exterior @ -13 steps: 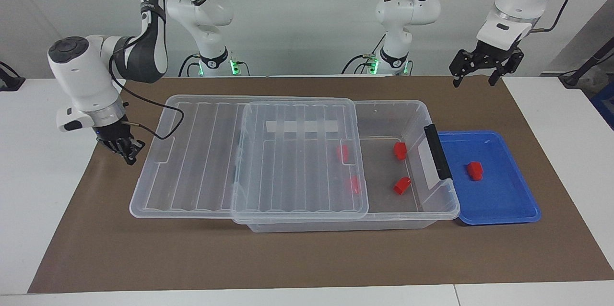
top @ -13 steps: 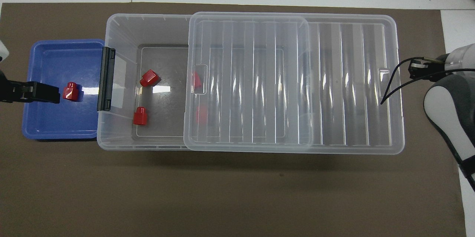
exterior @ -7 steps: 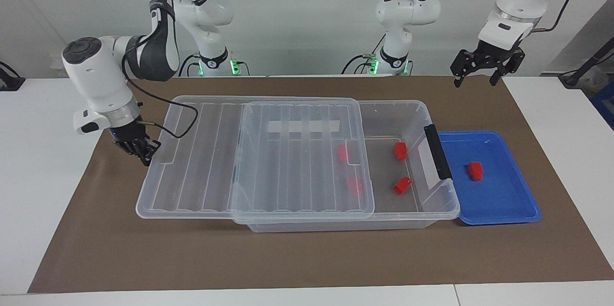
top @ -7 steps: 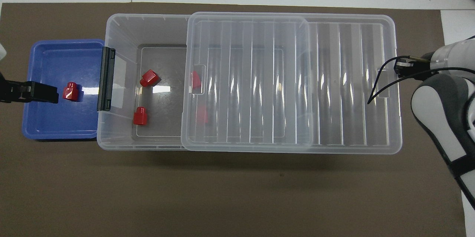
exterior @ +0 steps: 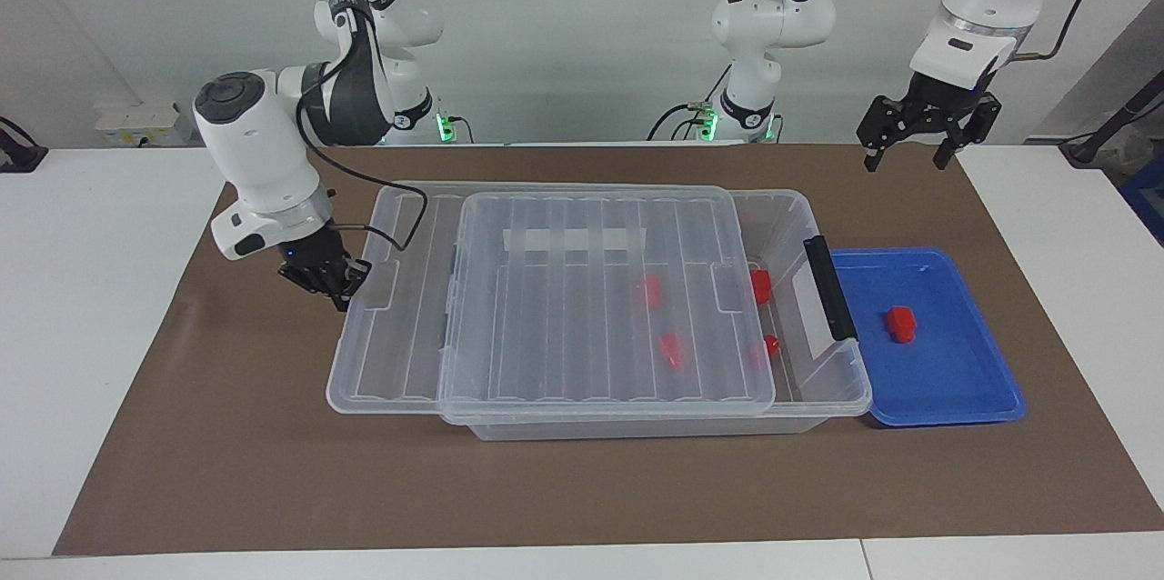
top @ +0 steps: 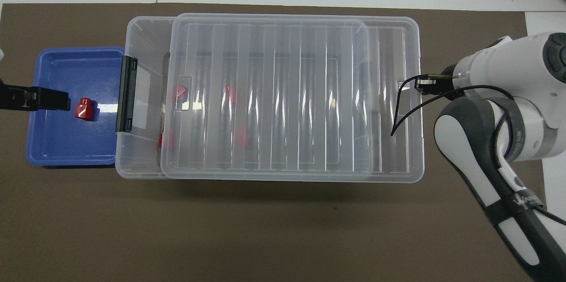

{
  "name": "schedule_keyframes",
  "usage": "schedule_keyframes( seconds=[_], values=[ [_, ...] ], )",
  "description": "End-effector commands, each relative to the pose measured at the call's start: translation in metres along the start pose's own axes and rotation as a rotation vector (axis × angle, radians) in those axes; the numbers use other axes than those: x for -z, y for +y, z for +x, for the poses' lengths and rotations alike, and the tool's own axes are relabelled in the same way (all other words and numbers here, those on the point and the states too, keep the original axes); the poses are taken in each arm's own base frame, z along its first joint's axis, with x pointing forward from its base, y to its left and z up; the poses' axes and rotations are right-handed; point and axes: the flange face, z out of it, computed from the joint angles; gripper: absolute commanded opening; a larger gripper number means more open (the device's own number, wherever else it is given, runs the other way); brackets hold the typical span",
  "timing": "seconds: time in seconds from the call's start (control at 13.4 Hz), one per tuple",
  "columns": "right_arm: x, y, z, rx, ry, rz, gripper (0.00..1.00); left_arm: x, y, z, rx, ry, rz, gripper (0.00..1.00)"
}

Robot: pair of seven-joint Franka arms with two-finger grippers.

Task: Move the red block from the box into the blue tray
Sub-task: 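Slide the clear lid back toward the blue tray with the right gripper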

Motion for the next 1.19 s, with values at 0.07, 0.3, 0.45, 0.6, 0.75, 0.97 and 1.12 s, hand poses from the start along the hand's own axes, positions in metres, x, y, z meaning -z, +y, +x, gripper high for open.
schedule_keyframes(
  seconds=[0.07, 0.3, 0.45, 0.6, 0.75, 0.97, 1.12],
  values=[
    [0.0, -0.036, -0.013, 0.043, -0.017, 0.025, 0.0, -0.001, 0.002, -0.005, 0.005, -0.003, -0.017, 1.0],
    [0.0, -0.049, -0.017, 0.066, -0.014, 0.029, 0.0, -0.002, -0.004, -0.005, 0.017, -0.005, -0.016, 1.0],
    [0.0, -0.065, -0.022, 0.092, -0.012, 0.035, 0.0, -0.001, -0.005, -0.005, 0.019, -0.003, -0.016, 1.0],
    [0.0, -0.067, -0.022, 0.096, -0.011, 0.036, 0.0, -0.002, -0.006, -0.005, 0.02, -0.005, -0.016, 1.0],
    [0.0, -0.07, -0.023, 0.098, -0.012, 0.038, 0.0, -0.001, -0.007, -0.005, 0.022, -0.003, -0.015, 1.0],
    [0.0, -0.072, -0.024, 0.103, -0.012, 0.038, 0.0, -0.001, -0.006, -0.005, 0.02, -0.003, -0.016, 1.0],
    [0.0, -0.076, -0.026, 0.11, -0.011, 0.04, 0.0, -0.002, -0.007, -0.005, 0.022, -0.005, -0.015, 1.0]
  ],
)
